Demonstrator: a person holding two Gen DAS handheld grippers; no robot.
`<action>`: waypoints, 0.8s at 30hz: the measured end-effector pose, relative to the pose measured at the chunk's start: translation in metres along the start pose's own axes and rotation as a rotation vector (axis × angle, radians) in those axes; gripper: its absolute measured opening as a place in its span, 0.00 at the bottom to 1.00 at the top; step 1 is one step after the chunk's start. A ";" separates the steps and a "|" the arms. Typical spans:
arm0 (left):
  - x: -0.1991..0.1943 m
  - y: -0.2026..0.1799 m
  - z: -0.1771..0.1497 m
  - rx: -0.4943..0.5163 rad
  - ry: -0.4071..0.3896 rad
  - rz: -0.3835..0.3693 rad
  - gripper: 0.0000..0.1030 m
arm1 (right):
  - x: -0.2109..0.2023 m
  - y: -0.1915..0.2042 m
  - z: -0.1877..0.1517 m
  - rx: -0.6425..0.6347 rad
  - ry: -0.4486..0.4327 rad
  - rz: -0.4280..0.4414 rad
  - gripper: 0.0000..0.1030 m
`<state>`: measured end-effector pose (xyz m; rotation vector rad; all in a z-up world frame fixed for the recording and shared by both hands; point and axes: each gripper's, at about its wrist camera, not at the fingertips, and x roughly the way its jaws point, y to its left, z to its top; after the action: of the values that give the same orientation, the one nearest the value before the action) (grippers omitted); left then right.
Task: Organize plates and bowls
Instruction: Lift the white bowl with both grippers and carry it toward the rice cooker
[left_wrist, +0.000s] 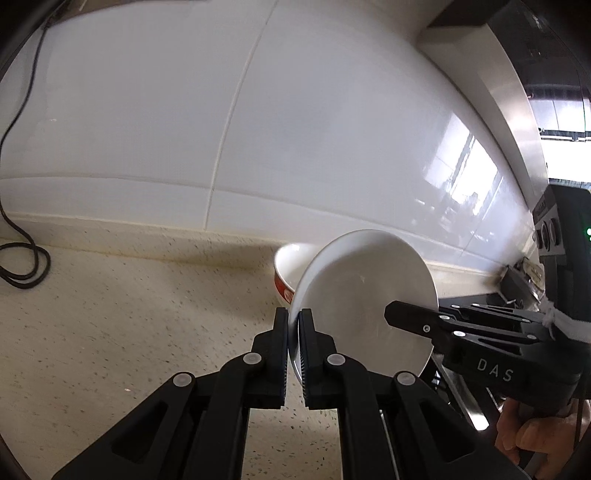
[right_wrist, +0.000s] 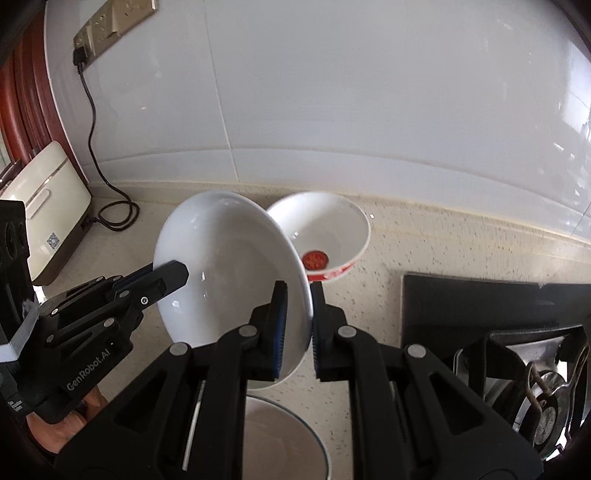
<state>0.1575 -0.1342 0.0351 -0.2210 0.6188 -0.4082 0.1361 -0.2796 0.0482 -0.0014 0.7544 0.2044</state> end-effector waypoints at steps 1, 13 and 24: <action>-0.004 0.001 0.002 -0.002 -0.005 0.003 0.05 | -0.002 0.002 0.001 0.000 -0.004 0.004 0.14; -0.050 0.024 0.011 -0.061 0.062 0.080 0.06 | -0.012 0.043 0.000 0.018 0.019 0.102 0.15; -0.097 0.088 -0.023 -0.154 0.121 0.186 0.06 | 0.020 0.116 -0.031 -0.011 0.113 0.223 0.15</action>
<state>0.0991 -0.0151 0.0389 -0.2840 0.7840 -0.1950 0.1073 -0.1647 0.0204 0.0620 0.8658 0.4235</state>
